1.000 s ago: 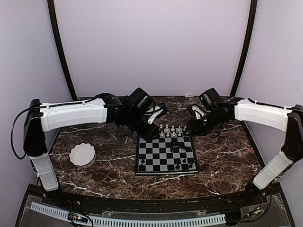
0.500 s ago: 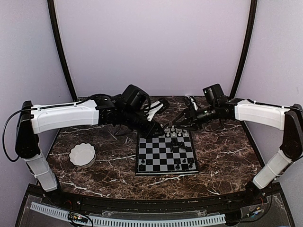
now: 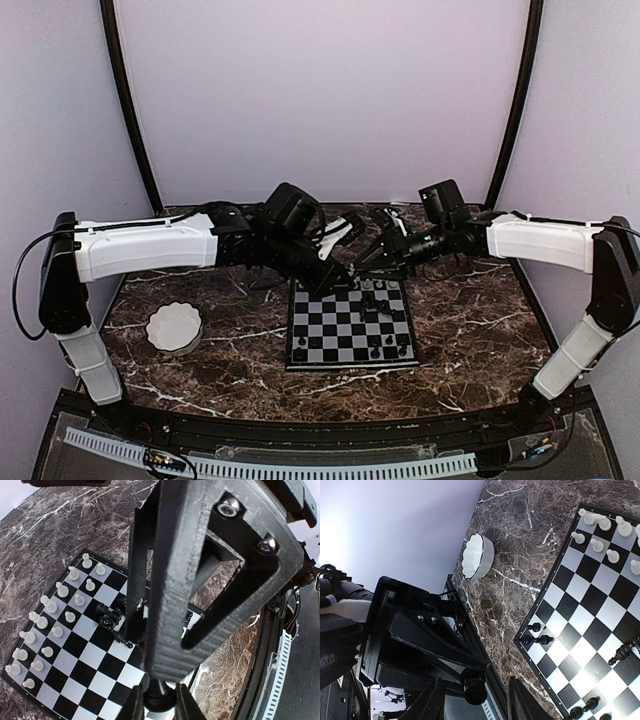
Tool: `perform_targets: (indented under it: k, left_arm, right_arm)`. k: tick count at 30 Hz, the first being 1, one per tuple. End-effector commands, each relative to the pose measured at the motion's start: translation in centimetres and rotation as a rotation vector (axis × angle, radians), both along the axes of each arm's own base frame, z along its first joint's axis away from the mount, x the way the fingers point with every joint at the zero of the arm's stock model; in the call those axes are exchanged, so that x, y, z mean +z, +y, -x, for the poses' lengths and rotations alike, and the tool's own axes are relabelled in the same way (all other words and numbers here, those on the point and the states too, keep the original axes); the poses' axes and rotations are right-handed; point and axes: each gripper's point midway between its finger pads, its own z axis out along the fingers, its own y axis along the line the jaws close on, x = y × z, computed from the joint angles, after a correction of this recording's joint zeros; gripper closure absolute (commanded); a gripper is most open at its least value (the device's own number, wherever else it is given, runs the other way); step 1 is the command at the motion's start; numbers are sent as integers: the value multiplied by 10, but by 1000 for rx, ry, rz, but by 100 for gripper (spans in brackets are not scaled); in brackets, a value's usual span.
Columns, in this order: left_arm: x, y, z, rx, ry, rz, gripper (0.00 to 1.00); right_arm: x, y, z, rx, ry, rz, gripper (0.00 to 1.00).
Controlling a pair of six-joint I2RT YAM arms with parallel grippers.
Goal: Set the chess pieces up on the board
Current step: Pass from the left arm to the right, then place the king on e8.
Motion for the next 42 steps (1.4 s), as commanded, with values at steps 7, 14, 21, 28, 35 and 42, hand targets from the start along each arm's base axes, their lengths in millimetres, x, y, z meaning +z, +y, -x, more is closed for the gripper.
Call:
perform_targets:
  k: [7,14,21,28,35,42]
  left_arm:
    - [22,-12,-3,-24,-48,52,83]
    - [22,-11,-1,-24,-47,45,76]
    - [19,9,0,14,-82,16,55]
    - [2,52,13,102,-50,-72,48]
    - [-21,86,11,252,28,-112,39]
    - [-28,106,-11,431,86,-146,38]
  right_arm:
    - [15,8,3,45,-33,-59,78]
    - [16,5,0,22,-62,-35,90]
    - [12,-5,-14,-65,-166,64,95]
    - [-4,-17,-17,-107,-293,251,95]
    - [-36,2,14,31,-487,492,95]
    - [-71,23,49,159,-615,645,95]
